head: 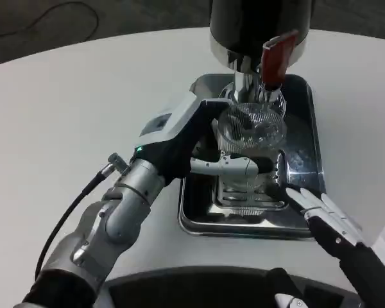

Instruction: Grasp the cup under the faucet to collect the drink, then remove the cup.

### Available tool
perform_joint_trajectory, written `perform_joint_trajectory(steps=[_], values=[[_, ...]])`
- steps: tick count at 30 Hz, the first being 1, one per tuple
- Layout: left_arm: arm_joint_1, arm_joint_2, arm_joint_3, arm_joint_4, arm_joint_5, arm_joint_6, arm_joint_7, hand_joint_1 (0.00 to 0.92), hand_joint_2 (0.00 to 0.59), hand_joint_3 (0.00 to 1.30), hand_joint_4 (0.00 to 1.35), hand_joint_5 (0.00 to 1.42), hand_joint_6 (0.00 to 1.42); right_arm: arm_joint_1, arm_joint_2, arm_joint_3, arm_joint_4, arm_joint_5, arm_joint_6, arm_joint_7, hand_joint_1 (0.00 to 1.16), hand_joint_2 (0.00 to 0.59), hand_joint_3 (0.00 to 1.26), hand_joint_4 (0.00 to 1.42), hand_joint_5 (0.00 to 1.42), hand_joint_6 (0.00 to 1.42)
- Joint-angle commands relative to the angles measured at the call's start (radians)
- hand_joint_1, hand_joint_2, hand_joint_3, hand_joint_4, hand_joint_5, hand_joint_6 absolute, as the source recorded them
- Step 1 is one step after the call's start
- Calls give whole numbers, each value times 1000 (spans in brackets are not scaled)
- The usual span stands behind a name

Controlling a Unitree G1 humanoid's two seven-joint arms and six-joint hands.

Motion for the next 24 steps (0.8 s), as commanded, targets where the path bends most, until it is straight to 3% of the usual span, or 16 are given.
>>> perform_joint_trajectory(steps=[1,24], values=[[-15,-10,-10,-14,-8,21,-22,723,32,808,870,937,784,17,0,-2,-15,8,-23,-12,614,473,124,61,0,0],[-20,1,-9,-27,-5,79,-23,700,20,818,828,926,783,17,-1,2,-10,9,-21,-17,614,473,124,61,0,0]])
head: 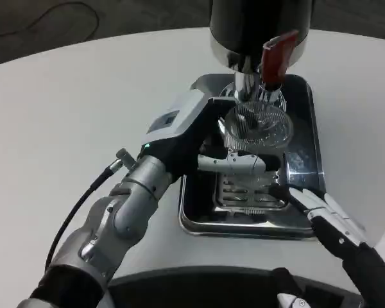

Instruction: Grasp the cup under the faucet to collect the drink, then remove the cup.

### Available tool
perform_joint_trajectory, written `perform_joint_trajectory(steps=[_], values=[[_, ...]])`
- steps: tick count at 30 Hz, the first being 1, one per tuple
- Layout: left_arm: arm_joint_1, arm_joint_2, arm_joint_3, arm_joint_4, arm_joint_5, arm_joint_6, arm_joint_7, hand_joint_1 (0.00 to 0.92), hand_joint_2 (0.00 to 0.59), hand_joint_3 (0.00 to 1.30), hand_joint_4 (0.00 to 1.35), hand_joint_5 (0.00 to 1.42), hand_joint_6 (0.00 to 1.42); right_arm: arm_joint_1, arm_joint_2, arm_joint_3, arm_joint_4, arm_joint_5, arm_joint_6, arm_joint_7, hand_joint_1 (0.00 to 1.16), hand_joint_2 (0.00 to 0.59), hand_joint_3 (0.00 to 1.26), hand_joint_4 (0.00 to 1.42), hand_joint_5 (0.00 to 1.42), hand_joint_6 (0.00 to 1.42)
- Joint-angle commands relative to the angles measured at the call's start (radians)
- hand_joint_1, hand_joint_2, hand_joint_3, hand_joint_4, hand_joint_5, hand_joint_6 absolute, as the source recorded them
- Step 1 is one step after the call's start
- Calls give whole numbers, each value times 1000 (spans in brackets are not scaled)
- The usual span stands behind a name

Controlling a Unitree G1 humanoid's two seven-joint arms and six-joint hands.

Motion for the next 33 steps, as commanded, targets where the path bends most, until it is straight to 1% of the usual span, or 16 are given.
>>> perform_joint_trajectory(steps=[1,5,11,13,16,20,29,32,33], values=[[-2,19,6,-11,-3,25,-5,699,19,818,829,926,783,7,-1,6,-9,3,-15,-8,614,473,124,61,0,0],[-7,25,4,-4,-13,21,-25,685,0,808,784,903,782,5,-1,8,-10,3,-14,-7,614,473,124,61,0,0],[-4,34,2,-6,-18,14,-42,632,0,755,706,849,734,-4,1,17,-6,-1,-10,-7,614,473,124,61,0,0],[-4,36,1,-6,-19,11,-44,616,3,719,681,838,722,-5,1,18,-6,-1,-9,-8,614,473,127,62,0,0],[-5,34,3,-2,-26,3,-49,591,1,697,678,835,710,-6,2,19,-6,-3,-8,-8,614,473,130,62,0,0],[-12,28,8,18,-48,-15,-62,584,0,697,673,835,710,-8,4,19,-3,-2,-6,-10,614,473,132,62,0,0],[-25,28,9,37,-63,-41,-65,511,4,674,653,831,684,-14,6,20,1,-2,-2,-12,614,473,133,62,0,0],[-30,28,8,43,-62,-45,-63,498,12,674,647,807,673,-18,6,20,2,-1,0,-12,614,473,133,62,0,0],[-31,28,8,44,-62,-46,-62,496,12,669,633,774,657,-19,7,21,3,-2,1,-12,614,473,133,62,0,0]])
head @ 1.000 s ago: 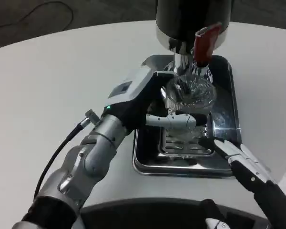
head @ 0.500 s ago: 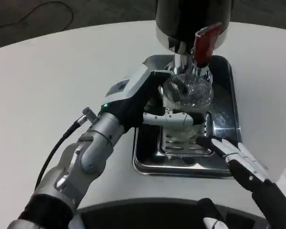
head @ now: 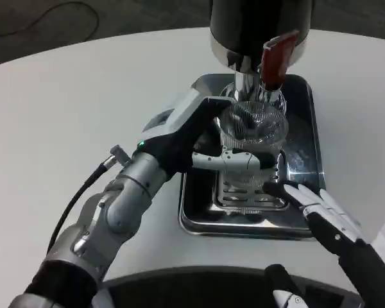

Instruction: Grasp the cup under the faucet to collect the drink, then remove the cup.

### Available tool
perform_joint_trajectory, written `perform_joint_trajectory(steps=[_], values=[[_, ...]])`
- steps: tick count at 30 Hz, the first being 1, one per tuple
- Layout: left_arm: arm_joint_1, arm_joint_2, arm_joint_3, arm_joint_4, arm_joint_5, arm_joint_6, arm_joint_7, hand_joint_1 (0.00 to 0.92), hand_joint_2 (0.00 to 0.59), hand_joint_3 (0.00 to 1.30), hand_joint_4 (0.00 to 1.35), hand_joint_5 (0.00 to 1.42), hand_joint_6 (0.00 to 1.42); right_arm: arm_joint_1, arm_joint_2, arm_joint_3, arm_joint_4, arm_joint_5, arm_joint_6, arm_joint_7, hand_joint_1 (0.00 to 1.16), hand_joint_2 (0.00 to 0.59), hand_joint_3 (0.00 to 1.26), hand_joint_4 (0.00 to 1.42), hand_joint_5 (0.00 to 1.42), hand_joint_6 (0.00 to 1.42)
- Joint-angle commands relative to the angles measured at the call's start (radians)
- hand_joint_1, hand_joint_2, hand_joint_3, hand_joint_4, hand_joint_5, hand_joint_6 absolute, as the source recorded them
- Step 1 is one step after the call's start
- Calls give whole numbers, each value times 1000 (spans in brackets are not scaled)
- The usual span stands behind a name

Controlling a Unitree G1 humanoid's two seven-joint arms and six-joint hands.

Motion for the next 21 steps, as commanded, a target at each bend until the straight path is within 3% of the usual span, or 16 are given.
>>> perform_joint_trajectory(steps=[1,8,16,21], values=[[-14,9,1,14,-6,-23,-6,486,13,667,623,736,628,-1,6,7,3,1,1,-9,614,473,133,62,0,0],[-11,15,5,14,-10,-35,-5,342,59,526,432,556,491,-14,7,13,10,2,6,-10,614,473,133,62,0,0],[-10,16,6,18,-20,-53,-18,310,47,280,296,397,395,-17,7,12,12,5,6,-13,614,473,134,69,0,0],[-9,15,5,16,-24,-60,-21,298,41,259,279,375,365,-10,7,9,10,7,2,-16,614,473,134,71,0,0]])
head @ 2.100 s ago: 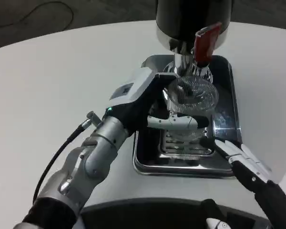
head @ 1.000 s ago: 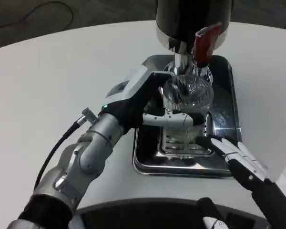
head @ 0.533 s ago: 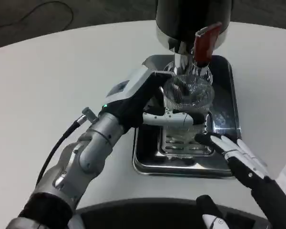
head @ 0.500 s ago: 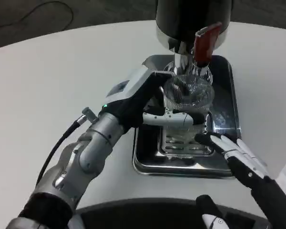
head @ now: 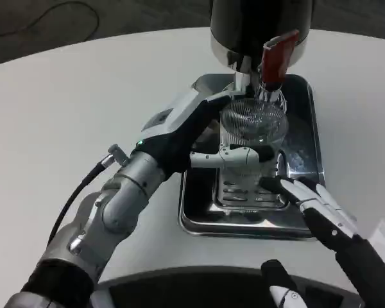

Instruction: Grasp the cup under the faucet to collect the drink, then remove the cup.

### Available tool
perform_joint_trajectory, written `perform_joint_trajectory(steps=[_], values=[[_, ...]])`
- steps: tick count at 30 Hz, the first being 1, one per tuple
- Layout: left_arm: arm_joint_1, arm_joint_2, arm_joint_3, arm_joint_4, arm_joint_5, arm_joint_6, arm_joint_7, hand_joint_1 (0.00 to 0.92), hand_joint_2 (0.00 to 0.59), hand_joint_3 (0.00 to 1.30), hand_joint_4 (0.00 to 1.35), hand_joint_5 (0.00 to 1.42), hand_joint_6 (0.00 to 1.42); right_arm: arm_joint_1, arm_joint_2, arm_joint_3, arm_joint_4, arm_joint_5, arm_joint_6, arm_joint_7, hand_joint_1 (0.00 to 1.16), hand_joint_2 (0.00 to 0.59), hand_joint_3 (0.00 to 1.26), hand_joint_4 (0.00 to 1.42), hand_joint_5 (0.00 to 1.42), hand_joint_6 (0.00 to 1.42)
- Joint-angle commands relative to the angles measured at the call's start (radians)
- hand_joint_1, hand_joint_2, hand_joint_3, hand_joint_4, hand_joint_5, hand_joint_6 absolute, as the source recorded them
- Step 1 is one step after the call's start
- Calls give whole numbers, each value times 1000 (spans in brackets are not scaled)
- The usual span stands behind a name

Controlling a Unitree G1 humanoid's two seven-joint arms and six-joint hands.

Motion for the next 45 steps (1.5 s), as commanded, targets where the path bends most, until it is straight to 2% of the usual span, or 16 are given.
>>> perform_joint_trajectory(steps=[1,8,12,16,19,27,30,35,45], values=[[-4,4,3,0,-15,-27,-7,297,38,251,270,365,362,14,5,-3,2,7,0,-12,614,473,134,72,0,0],[-5,7,-3,4,-18,-37,-23,296,37,247,266,346,349,19,7,-8,-1,18,5,-12,614,473,134,73,0,0],[-3,9,-2,5,-21,-48,-31,290,32,96,223,333,327,21,8,-16,-4,24,7,-12,614,473,134,73,0,0],[3,10,6,9,-30,-66,-29,276,22,25,192,327,310,24,11,-12,-4,22,7,-12,614,473,134,73,0,0],[9,12,11,14,-32,-79,-21,263,12,9,185,320,307,22,11,-7,-1,20,6,-11,614,473,134,73,0,0],[22,21,21,30,-23,-98,4,215,0,15,119,179,240,7,12,-3,1,19,13,-9,614,473,134,73,0,0],[26,25,26,29,-27,-102,3,128,0,6,97,145,215,2,12,0,-1,17,17,-7,614,475,134,74,0,0],[42,31,38,14,-40,-99,-11,61,0,0,77,138,199,-1,10,2,-4,16,21,-6,614,477,134,74,0,0],[149,56,70,-101,-79,-84,-28,35,0,0,75,161,209,7,13,6,0,13,15,-13,609,485,134,74,0,0]])
